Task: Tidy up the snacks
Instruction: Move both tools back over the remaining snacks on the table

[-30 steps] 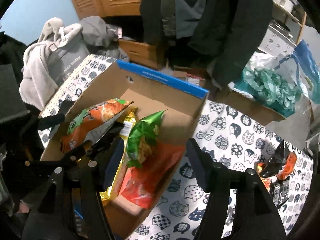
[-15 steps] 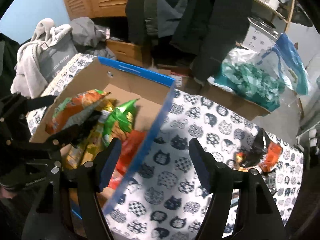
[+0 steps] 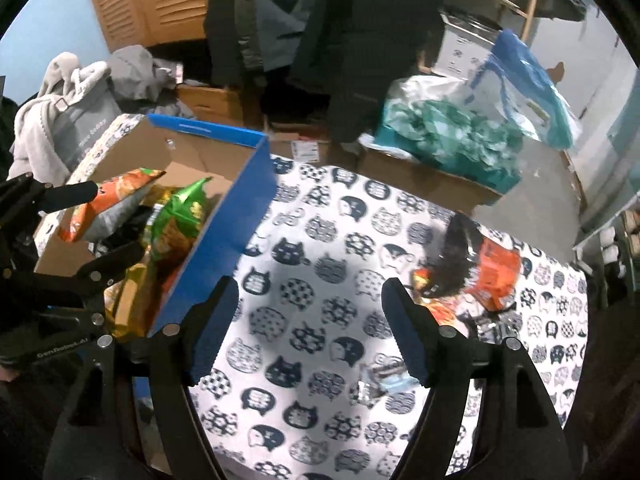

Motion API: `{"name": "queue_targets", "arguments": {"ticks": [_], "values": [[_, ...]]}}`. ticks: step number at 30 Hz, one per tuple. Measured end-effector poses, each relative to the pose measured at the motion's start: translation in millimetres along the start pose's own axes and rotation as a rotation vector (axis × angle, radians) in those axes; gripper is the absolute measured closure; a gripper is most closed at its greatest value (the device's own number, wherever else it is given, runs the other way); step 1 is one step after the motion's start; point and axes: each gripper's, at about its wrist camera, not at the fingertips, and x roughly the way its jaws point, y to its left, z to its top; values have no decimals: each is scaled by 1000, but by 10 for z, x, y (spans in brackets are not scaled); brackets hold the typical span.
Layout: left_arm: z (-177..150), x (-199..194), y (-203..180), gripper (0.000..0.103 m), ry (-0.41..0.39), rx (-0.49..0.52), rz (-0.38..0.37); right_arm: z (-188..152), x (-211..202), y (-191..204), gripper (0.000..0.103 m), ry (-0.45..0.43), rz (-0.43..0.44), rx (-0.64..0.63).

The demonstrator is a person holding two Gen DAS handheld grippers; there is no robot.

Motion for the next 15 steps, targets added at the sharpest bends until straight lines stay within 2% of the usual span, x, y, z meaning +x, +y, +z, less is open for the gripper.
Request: {"name": "queue_targets", "arguments": {"ticks": [15], "values": [[204, -72, -587, 30, -24, 102, -19, -391, -204, -665, 27, -16, -66, 73]]}}
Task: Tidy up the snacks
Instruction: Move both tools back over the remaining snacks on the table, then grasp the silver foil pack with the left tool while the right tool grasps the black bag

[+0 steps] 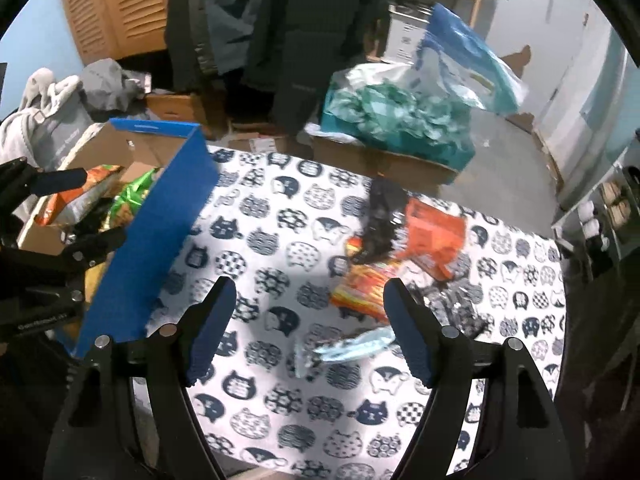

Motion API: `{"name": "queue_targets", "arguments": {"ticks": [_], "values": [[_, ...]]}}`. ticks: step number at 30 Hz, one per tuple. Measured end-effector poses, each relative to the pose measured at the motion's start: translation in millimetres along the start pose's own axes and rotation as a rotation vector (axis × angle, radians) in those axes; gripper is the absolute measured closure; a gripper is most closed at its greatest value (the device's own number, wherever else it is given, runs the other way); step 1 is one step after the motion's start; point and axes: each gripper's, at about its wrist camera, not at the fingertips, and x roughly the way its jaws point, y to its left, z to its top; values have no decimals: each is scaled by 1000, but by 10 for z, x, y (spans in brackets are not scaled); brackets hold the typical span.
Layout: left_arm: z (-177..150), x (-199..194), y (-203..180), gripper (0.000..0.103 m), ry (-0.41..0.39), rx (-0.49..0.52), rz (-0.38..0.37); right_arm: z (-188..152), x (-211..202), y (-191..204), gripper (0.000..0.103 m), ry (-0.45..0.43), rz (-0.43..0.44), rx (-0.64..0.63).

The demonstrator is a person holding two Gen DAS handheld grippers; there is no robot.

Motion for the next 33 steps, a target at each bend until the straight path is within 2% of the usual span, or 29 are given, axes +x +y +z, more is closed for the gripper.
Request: {"name": "queue_targets", "arguments": {"ticks": [14, 23, 33], "values": [[214, 99, -484, 27, 7, 87, -13, -237, 52, -750, 27, 23, -35, 100], [390, 266, -811, 23, -6, 157, -14, -327, 258, -1111, 27, 73, -98, 34], [547, 680, -1101, 23, 22, 193, -64, -290, 762, -1476, 27, 165, -34, 22]]}}
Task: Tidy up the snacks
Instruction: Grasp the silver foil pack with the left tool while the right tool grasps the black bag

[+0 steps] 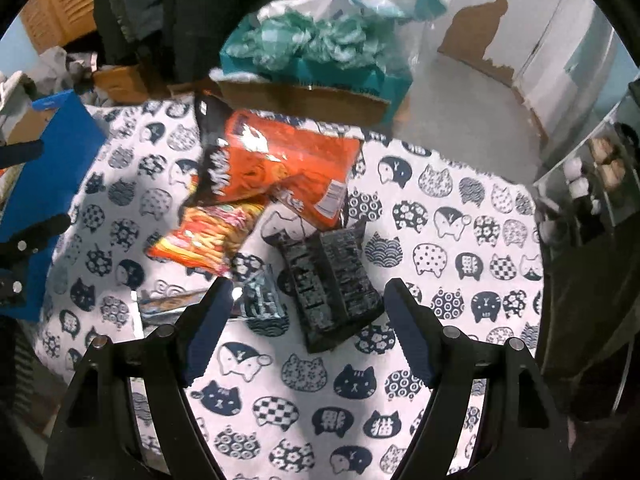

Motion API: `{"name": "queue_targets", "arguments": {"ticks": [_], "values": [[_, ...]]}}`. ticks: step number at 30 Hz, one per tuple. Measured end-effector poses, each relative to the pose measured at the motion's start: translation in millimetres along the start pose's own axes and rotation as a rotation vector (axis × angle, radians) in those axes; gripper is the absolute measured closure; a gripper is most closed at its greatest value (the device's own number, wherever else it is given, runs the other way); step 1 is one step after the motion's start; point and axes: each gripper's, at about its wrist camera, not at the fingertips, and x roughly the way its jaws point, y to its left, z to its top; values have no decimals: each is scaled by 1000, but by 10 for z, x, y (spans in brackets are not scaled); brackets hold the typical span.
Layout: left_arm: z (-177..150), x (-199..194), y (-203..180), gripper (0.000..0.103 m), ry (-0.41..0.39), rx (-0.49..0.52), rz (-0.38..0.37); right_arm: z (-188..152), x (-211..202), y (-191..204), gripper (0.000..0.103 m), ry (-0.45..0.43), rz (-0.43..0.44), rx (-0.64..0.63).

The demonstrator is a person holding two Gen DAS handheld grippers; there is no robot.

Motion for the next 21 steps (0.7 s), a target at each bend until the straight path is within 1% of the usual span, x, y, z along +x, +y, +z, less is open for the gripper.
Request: {"name": "queue_targets", "arguments": {"ticks": [6, 12, 17, 21], "values": [[118, 266, -84, 23, 10, -8, -46, 39, 378, -130, 26, 67, 12, -16], [152, 439, -176, 23, 27, 3, -84, 66, 623, -106, 27, 94, 35, -39], [154, 484, -243, 23, 26, 25, -106, 91, 768, -12, 27, 110, -7, -85], [147, 524, -288, 23, 45, 31, -130, 78, 857, 39, 27, 118, -33, -103]]}}
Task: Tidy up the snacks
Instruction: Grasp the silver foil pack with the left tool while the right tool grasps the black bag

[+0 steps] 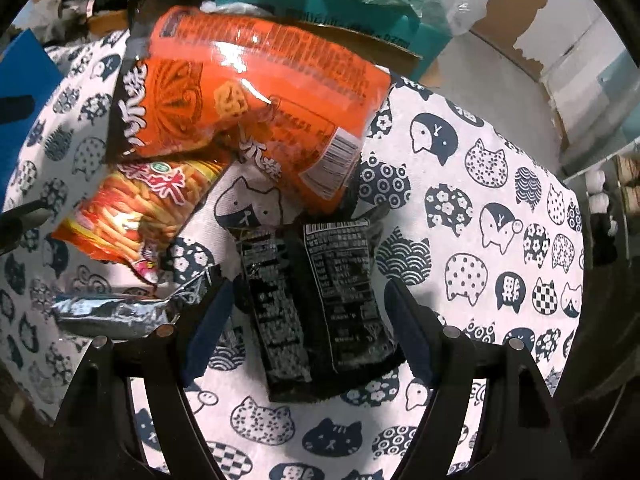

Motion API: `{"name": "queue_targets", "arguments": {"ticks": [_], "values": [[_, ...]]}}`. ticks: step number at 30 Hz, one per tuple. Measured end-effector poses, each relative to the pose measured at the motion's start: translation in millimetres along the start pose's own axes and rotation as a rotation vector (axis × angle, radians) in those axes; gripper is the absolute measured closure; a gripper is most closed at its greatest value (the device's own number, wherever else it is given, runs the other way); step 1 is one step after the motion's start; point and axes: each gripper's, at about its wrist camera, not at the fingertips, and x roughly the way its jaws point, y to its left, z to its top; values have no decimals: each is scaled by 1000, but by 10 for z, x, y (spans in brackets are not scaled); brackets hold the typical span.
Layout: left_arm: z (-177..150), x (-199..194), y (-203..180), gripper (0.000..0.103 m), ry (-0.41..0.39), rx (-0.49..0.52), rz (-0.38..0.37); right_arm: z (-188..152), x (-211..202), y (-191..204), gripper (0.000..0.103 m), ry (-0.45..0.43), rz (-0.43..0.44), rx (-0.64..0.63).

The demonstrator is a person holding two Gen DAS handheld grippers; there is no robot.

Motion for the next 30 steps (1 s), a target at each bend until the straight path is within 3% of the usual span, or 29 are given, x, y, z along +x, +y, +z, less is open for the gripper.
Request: {"name": "queue_targets", "arguments": {"ticks": [6, 13, 23, 30], "values": [[-24, -4, -104, 23, 9, 15, -27, -77, 154, 30, 27, 45, 7, 1], [-19, -61, -298, 23, 7, 45, -76, -178, 119, -1, 44, 49, 47, 68], [29, 80, -605, 23, 51, 82, -165, -683, -79, -230, 45, 52, 66, 248], [57, 216, -782, 20, 51, 110, -127, -940, -295, -302, 45, 15, 92, 304]]}}
